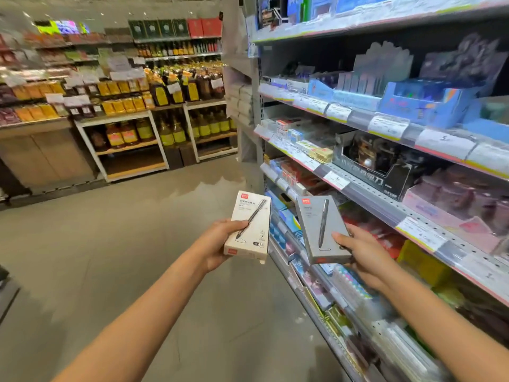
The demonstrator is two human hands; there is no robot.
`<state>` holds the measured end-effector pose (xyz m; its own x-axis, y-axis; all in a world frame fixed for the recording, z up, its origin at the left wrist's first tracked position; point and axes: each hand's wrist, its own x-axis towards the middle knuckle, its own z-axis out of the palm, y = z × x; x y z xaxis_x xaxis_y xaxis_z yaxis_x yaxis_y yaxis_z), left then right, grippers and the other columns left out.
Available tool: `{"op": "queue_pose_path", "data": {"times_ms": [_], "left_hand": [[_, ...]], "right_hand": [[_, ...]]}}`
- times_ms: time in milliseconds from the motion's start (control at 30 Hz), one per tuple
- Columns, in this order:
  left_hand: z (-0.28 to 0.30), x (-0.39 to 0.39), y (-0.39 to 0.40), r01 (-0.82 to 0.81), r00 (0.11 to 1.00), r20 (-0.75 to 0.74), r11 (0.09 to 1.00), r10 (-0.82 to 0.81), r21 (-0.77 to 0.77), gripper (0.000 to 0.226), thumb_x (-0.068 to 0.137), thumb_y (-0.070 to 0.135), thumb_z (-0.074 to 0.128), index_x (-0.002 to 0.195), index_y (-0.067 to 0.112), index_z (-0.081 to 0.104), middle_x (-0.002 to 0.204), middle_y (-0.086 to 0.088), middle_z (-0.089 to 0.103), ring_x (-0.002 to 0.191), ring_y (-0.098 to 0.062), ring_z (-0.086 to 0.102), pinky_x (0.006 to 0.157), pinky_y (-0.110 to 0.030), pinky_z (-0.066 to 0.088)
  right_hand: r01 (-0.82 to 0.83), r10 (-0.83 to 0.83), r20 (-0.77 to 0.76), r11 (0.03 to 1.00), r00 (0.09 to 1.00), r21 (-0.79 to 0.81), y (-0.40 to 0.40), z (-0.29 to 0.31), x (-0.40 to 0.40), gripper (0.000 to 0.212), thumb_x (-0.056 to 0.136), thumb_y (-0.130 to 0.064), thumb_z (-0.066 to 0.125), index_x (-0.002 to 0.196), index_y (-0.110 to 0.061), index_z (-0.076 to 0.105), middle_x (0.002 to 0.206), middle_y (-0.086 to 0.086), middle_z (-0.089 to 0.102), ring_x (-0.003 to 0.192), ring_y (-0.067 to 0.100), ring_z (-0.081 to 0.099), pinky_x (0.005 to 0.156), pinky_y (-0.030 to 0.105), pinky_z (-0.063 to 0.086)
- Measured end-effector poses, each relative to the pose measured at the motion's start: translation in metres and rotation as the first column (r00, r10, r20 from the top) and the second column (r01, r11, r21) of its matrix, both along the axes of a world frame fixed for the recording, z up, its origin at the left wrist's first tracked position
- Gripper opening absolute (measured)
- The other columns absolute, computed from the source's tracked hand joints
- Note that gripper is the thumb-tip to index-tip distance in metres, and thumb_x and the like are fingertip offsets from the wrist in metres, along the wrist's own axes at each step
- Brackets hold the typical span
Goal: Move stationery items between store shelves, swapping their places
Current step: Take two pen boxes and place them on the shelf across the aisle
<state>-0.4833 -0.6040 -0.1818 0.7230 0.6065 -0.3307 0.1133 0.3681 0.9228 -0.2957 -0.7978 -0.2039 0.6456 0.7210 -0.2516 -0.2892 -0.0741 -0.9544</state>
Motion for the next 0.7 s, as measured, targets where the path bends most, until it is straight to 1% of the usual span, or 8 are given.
{"op": "queue_pose_path", "data": {"times_ms": [100, 367, 433, 533, 567, 600, 667, 700], "left_hand": [[-0.003, 0.026, 0.048, 0.032, 0.999, 0.013, 0.999, -0.032, -0.034, 0.012, 0.09, 0.011, 0.051, 0.091, 0.01, 0.063, 0.064, -0.001, 0.073, 0.051, -0.009, 0.067, 0.046, -0.016, 0.049], [0.011, 0.132, 0.206, 0.06, 0.995, 0.087, 0.992, -0.05, -0.113, 0.016, 0.09, 0.007, 0.048, 0.101, 0.005, 0.06, 0.073, -0.008, 0.075, 0.057, -0.015, 0.071, 0.052, -0.022, 0.055], [0.014, 0.156, 0.245, 0.065, 0.994, 0.096, 0.988, -0.052, -0.138, 0.021, 0.09, 0.007, 0.049, 0.108, 0.003, 0.058, 0.077, -0.01, 0.076, 0.06, -0.016, 0.071, 0.054, -0.024, 0.056], [0.016, 0.187, 0.298, 0.073, 0.994, 0.086, 0.988, -0.062, -0.133, 0.016, 0.09, 0.007, 0.048, 0.099, 0.005, 0.062, 0.074, -0.008, 0.076, 0.058, -0.015, 0.071, 0.055, -0.024, 0.056], [0.017, 0.196, 0.313, 0.077, 0.995, 0.078, 0.988, -0.067, -0.131, 0.015, 0.09, 0.007, 0.048, 0.096, 0.006, 0.062, 0.073, -0.008, 0.076, 0.058, -0.014, 0.071, 0.055, -0.023, 0.056], [0.018, 0.205, 0.327, 0.079, 0.995, 0.068, 0.989, -0.07, -0.128, 0.016, 0.09, 0.006, 0.048, 0.096, 0.006, 0.062, 0.072, -0.007, 0.076, 0.058, -0.014, 0.071, 0.054, -0.022, 0.056], [0.019, 0.223, 0.355, 0.087, 0.995, 0.061, 0.987, -0.079, -0.135, 0.018, 0.089, 0.003, 0.045, 0.094, 0.005, 0.061, 0.07, -0.007, 0.075, 0.056, -0.014, 0.07, 0.051, -0.021, 0.055], [0.021, 0.232, 0.369, 0.089, 0.995, 0.062, 0.986, -0.081, -0.144, 0.019, 0.088, 0.001, 0.043, 0.092, 0.005, 0.061, 0.069, -0.007, 0.075, 0.056, -0.014, 0.07, 0.05, -0.02, 0.054]], "right_hand": [[0.004, -0.004, -0.002, 1.0, 1.0, 0.014, 0.053, -0.001, 0.022, 0.034, 0.092, -0.002, 0.049, 0.126, -0.004, 0.05, 0.086, 0.009, 0.067, 0.048, 0.006, 0.066, 0.038, 0.015, 0.046], [0.005, -0.007, 0.027, 0.998, 1.0, 0.058, 0.215, 0.007, 0.115, 0.028, 0.092, -0.003, 0.048, 0.118, -0.007, 0.055, 0.089, 0.009, 0.069, 0.055, 0.011, 0.068, 0.049, 0.026, 0.056], [-0.002, 0.0, 0.029, 0.997, 1.0, 0.075, 0.251, 0.012, 0.136, 0.024, 0.092, -0.001, 0.047, 0.112, -0.01, 0.057, 0.079, 0.005, 0.073, 0.054, 0.011, 0.068, 0.049, 0.023, 0.055], [-0.01, 0.004, 0.079, 0.998, 0.997, 0.07, 0.297, 0.02, 0.166, 0.024, 0.092, 0.002, 0.045, 0.113, -0.004, 0.056, 0.065, -0.001, 0.072, 0.046, 0.009, 0.065, 0.04, 0.018, 0.05], [0.007, -0.013, 0.101, 0.998, 0.995, 0.061, 0.31, 0.023, 0.173, 0.024, 0.093, 0.0, 0.046, 0.114, -0.002, 0.055, 0.068, 0.002, 0.072, 0.046, 0.008, 0.064, 0.041, 0.017, 0.049], [0.029, -0.035, 0.118, 0.998, 0.992, 0.058, 0.323, 0.024, 0.18, 0.026, 0.093, -0.001, 0.047, 0.117, -0.002, 0.055, 0.077, 0.006, 0.071, 0.053, 0.011, 0.065, 0.047, 0.02, 0.051], [0.051, -0.058, 0.122, 0.997, 0.991, 0.06, 0.346, 0.025, 0.194, 0.032, 0.091, -0.003, 0.049, 0.123, -0.005, 0.054, 0.098, 0.014, 0.07, 0.073, 0.022, 0.065, 0.066, 0.03, 0.053], [0.055, -0.063, 0.119, 0.996, 0.991, 0.071, 0.358, 0.026, 0.201, 0.033, 0.091, -0.003, 0.049, 0.123, -0.006, 0.055, 0.105, 0.016, 0.068, 0.08, 0.026, 0.064, 0.07, 0.032, 0.053]]}}
